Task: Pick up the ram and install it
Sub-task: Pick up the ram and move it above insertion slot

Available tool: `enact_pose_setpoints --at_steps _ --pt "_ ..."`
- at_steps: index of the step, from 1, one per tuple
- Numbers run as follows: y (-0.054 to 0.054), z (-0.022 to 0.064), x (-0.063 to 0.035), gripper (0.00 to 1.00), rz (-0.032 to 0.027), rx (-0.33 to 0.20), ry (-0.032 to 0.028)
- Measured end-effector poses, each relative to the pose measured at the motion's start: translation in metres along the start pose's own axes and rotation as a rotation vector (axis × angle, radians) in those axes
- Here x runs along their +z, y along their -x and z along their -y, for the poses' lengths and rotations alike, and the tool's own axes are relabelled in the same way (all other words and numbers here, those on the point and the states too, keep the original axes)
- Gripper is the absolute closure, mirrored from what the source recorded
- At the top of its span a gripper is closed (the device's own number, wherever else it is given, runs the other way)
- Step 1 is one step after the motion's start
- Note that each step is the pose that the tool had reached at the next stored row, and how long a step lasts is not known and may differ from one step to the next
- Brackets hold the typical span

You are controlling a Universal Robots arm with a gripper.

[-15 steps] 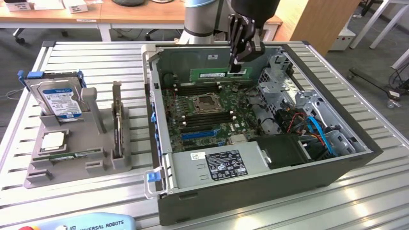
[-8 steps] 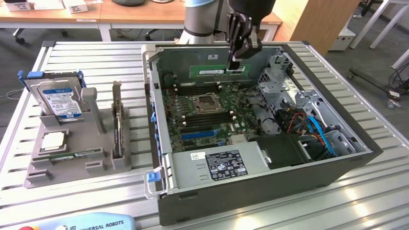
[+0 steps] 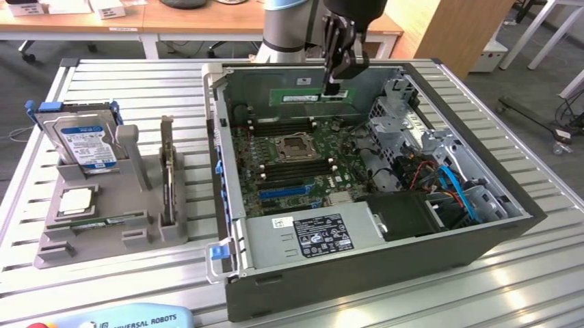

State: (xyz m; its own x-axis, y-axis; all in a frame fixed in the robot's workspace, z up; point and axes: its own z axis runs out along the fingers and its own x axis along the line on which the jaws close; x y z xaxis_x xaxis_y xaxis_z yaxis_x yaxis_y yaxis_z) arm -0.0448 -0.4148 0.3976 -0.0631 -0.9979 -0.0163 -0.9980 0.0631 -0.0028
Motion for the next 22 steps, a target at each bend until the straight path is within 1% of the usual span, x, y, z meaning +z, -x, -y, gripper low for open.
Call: enact_pose_setpoints --at_steps 7,15,22 --pt "0.0096 -0.0006 0.0013 0.88 0.0003 0.012 -0.0037" --pt "0.0097 -0.0006 0.0013 0.88 0.0002 0.012 -0.0037" --pt "0.0098 -0.0002 0.0017 0.88 0.0004 -0.021 -0.0032"
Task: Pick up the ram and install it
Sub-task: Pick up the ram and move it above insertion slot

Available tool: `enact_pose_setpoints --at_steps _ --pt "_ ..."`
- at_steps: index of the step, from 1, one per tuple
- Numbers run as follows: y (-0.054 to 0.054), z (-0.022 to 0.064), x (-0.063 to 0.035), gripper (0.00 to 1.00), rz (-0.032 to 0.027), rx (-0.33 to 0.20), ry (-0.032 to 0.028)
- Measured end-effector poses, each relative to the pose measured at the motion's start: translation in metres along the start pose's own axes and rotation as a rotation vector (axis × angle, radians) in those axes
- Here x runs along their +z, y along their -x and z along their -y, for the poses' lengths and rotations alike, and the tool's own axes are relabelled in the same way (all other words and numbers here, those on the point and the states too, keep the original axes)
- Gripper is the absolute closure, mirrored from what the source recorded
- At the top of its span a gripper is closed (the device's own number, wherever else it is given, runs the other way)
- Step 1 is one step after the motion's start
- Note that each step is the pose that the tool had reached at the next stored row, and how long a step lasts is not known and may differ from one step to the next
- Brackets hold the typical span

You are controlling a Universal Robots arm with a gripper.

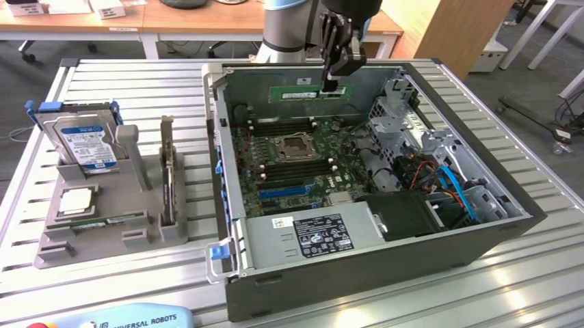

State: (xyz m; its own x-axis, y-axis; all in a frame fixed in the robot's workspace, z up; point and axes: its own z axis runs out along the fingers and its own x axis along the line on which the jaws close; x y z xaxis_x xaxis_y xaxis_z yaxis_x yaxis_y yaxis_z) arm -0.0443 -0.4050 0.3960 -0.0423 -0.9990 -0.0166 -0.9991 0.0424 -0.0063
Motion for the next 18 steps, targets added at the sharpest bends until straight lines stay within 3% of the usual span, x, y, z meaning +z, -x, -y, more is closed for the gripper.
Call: enact_pose_setpoints --at_steps 6,18 --pt "0.0 0.0 0.0016 0.88 0.0004 0.0 -0.0003" --pt "0.0 -0.0001 0.0218 0.88 0.0003 0.0 -0.0026"
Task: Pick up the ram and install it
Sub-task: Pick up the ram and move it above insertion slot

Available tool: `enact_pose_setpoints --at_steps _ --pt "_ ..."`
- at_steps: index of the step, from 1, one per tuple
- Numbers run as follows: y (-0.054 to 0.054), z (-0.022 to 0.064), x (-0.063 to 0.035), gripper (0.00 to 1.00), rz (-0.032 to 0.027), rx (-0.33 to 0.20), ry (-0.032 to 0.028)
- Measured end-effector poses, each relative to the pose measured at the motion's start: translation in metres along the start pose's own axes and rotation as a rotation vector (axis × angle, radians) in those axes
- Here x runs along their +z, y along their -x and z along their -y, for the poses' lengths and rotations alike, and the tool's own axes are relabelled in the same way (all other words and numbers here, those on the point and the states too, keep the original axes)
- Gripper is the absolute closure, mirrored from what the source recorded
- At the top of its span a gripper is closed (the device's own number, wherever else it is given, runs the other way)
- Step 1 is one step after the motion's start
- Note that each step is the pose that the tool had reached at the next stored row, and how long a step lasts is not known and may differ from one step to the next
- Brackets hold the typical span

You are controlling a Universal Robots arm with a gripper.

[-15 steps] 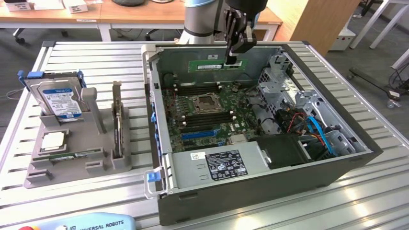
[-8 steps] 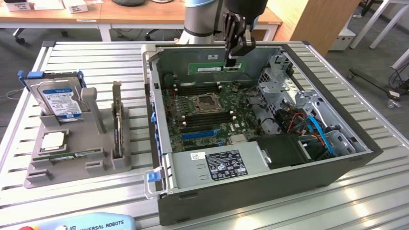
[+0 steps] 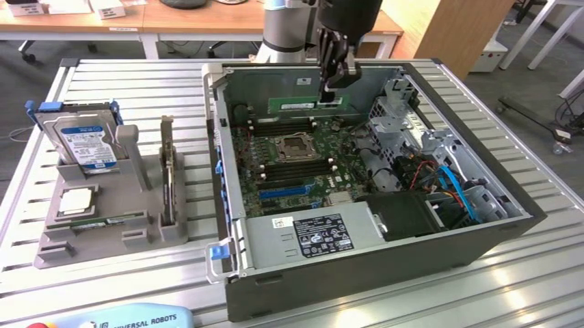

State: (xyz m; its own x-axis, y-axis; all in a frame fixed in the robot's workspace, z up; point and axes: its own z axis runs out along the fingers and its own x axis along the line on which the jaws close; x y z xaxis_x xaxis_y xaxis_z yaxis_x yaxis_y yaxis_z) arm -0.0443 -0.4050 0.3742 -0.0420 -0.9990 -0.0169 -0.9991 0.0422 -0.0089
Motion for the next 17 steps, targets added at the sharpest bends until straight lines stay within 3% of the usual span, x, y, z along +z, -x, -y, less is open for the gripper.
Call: enact_pose_setpoints --at_steps 10,17 --pt "0.0 -0.0002 0.0157 0.88 0.0001 0.0 -0.0011" --pt "0.0 -0.0001 0.0167 0.88 0.0001 0.0 -0.0011"
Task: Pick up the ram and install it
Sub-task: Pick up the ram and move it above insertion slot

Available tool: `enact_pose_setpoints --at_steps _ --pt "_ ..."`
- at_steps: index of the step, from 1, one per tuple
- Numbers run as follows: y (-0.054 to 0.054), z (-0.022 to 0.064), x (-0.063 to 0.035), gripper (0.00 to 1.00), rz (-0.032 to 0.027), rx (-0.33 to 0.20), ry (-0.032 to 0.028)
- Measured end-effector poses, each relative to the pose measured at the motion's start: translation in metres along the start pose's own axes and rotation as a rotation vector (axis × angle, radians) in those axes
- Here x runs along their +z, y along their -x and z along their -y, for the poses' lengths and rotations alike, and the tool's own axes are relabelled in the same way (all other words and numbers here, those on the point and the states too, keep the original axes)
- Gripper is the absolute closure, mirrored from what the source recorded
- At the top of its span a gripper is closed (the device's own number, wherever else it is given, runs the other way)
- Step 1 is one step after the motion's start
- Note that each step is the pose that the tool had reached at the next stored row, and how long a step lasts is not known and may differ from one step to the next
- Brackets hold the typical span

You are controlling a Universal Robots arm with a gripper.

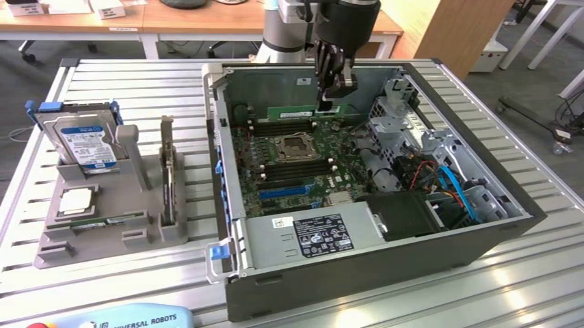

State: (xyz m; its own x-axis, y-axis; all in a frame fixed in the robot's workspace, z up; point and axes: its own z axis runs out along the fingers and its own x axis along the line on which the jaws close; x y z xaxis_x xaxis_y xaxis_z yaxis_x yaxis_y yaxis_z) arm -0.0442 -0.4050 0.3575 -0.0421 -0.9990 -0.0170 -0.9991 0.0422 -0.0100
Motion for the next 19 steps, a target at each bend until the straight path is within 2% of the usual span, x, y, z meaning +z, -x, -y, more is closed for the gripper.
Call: enact_pose_setpoints --at_steps 4,7,8,15,19 --pt "0.0002 0.0039 0.0001 0.88 -0.0001 0.0 0.0037" --pt "0.0003 0.0077 0.0001 0.88 -0.0005 0.0 0.0123" --pt "0.0003 0.0081 0.0002 0.88 -0.0006 0.0 0.0136" --pt "0.0003 0.009 0.0072 0.88 -0.0005 0.0 0.014" --pt "0.0002 0.009 0.0076 0.88 -0.0007 0.0 0.0141"
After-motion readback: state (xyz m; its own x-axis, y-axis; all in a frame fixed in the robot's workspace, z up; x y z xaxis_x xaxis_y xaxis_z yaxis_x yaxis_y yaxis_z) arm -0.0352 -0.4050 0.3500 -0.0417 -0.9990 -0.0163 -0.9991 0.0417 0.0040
